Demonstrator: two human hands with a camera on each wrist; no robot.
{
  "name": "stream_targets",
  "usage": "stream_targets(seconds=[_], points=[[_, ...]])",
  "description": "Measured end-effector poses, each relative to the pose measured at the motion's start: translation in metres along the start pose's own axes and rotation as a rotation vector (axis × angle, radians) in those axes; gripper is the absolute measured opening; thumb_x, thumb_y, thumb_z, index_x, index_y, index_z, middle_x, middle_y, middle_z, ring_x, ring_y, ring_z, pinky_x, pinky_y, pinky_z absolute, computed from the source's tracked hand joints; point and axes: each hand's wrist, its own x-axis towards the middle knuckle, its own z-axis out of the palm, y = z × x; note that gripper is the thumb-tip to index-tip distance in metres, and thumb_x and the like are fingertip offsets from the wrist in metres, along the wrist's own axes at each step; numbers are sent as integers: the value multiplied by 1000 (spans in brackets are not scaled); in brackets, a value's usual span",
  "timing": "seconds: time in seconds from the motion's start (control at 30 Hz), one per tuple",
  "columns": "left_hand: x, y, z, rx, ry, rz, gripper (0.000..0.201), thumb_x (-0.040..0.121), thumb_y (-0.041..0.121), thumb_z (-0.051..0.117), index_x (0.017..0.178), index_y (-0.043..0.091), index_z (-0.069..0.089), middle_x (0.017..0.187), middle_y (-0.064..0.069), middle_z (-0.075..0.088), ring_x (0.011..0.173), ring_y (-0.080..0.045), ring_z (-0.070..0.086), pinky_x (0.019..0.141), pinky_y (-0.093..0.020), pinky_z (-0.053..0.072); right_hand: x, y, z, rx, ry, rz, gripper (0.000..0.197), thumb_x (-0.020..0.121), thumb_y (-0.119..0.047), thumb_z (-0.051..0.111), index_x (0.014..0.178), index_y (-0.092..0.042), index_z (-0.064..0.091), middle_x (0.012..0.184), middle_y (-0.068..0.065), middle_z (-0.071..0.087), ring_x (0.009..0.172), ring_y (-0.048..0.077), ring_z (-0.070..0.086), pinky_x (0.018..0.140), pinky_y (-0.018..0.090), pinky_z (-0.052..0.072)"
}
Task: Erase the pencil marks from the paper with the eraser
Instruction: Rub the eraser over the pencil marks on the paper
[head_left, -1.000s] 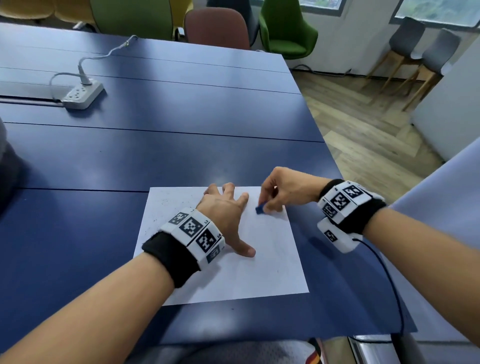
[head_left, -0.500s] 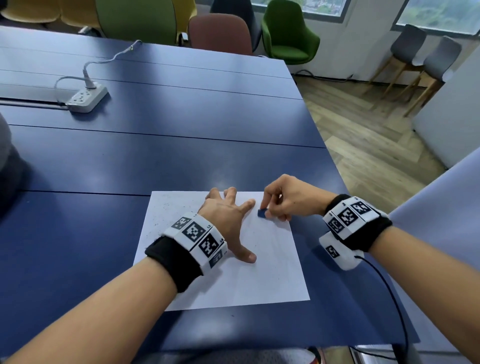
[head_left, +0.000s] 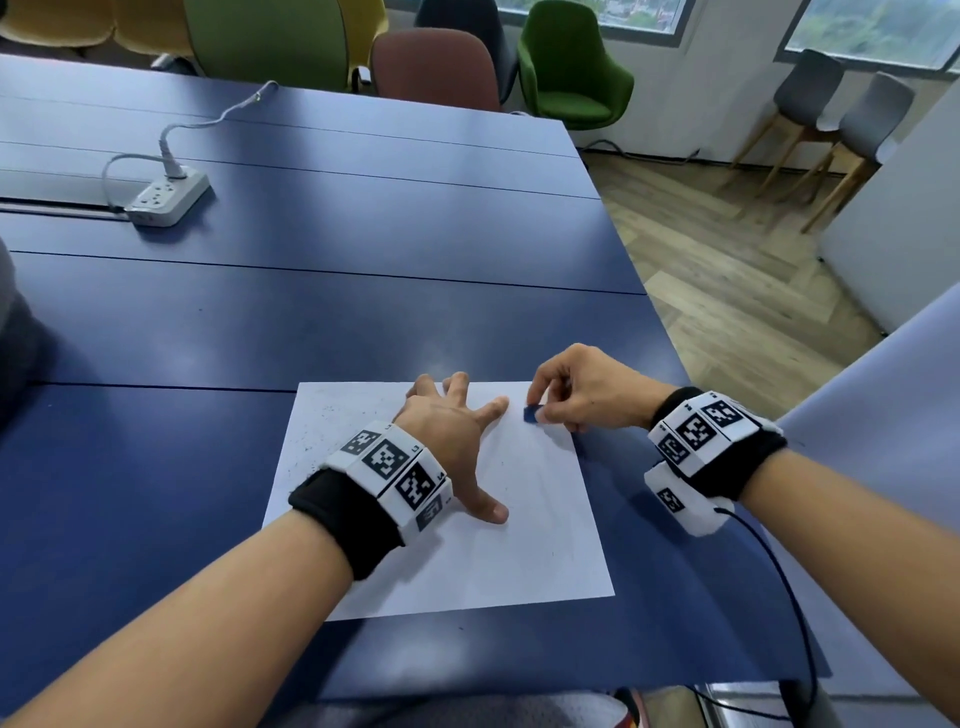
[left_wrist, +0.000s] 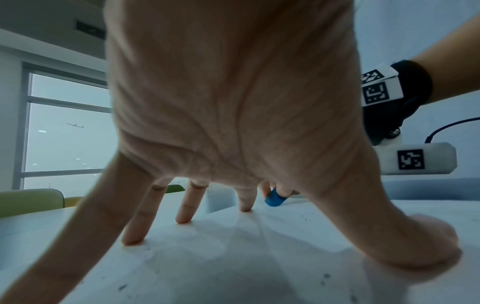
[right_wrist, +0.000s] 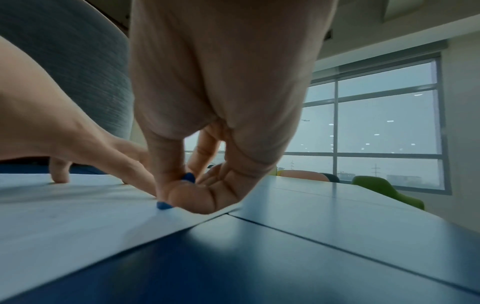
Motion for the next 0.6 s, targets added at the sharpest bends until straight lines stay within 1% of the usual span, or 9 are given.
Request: stream_targets(seconds=[0.07, 0.2, 0.23, 0.33, 0.37, 0.47, 0.5, 0.53, 0.6], points=[[0, 0, 0, 6, 2, 0, 126, 54, 82, 70, 153, 40, 4, 148, -11, 20, 126, -38, 27, 98, -43, 43, -2, 2, 3, 20, 30, -2, 7, 78, -3, 69, 83, -6, 71, 55, 1, 61, 47, 16, 56, 51, 30, 52], [0, 1, -1, 16, -9, -4, 126, 55, 81, 70, 153, 40, 3, 149, -11, 20, 125, -38, 27, 99, -41, 43, -14, -6, 4, -43, -221, -6, 9, 78, -1, 68, 83, -7, 72, 55, 0, 60, 46, 14, 56, 50, 26, 49], [0, 1, -1, 16, -11, -4, 126, 55, 81, 70, 153, 40, 3, 149, -10, 19, 126, -38, 27, 99, -41, 43, -12, -6, 2, -49, -208, -2, 9, 78, -2, 68, 84, -8, 72, 56, 1, 61, 47, 14, 56, 50, 26, 50], [0, 1, -1, 2, -15, -8, 125, 55, 81, 70, 153, 41, 3, 149, -10, 19, 128, -38, 25, 99, -45, 44, -8, -2, 0, -15, -35, 2, 10, 78, -4, 69, 85, -10, 72, 59, 5, 63, 48, 16, 57, 53, 30, 54], [-1, 1, -1, 2, -17, -9, 126, 54, 81, 70, 153, 41, 3, 150, -10, 18, 128, -38, 26, 100, -45, 44, -10, -1, 2, -5, -32, -1, 10, 78, -3, 69, 84, -10, 72, 59, 5, 62, 48, 16, 57, 53, 31, 55], [-1, 2, -2, 20, -22, -12, 127, 54, 82, 69, 153, 41, 2, 151, -11, 18, 128, -38, 26, 101, -44, 43, -23, -7, 8, -23, -213, -26, 11, 78, -2, 68, 85, -8, 73, 57, 2, 60, 48, 15, 56, 52, 29, 51], [-1, 2, -2, 22, -23, -12, 127, 55, 82, 69, 153, 41, 1, 150, -10, 18, 128, -38, 26, 101, -43, 43, -25, -9, 9, -40, -242, -31, 11, 78, -2, 67, 85, -8, 73, 57, 2, 60, 48, 15, 56, 52, 29, 51], [0, 2, -2, 22, -21, -13, 126, 55, 82, 69, 153, 41, 1, 150, -10, 18, 128, -38, 26, 100, -43, 43, -24, -9, 8, -49, -219, -31, 11, 78, -3, 67, 86, -8, 73, 57, 2, 61, 47, 14, 56, 52, 29, 51], [0, 2, -1, 21, -15, -14, 126, 55, 82, 69, 153, 41, 1, 150, -9, 19, 128, -38, 26, 97, -42, 43, -19, -4, 5, -25, -72, -12, 10, 77, -4, 68, 85, -10, 72, 56, 2, 61, 46, 14, 54, 52, 29, 52]])
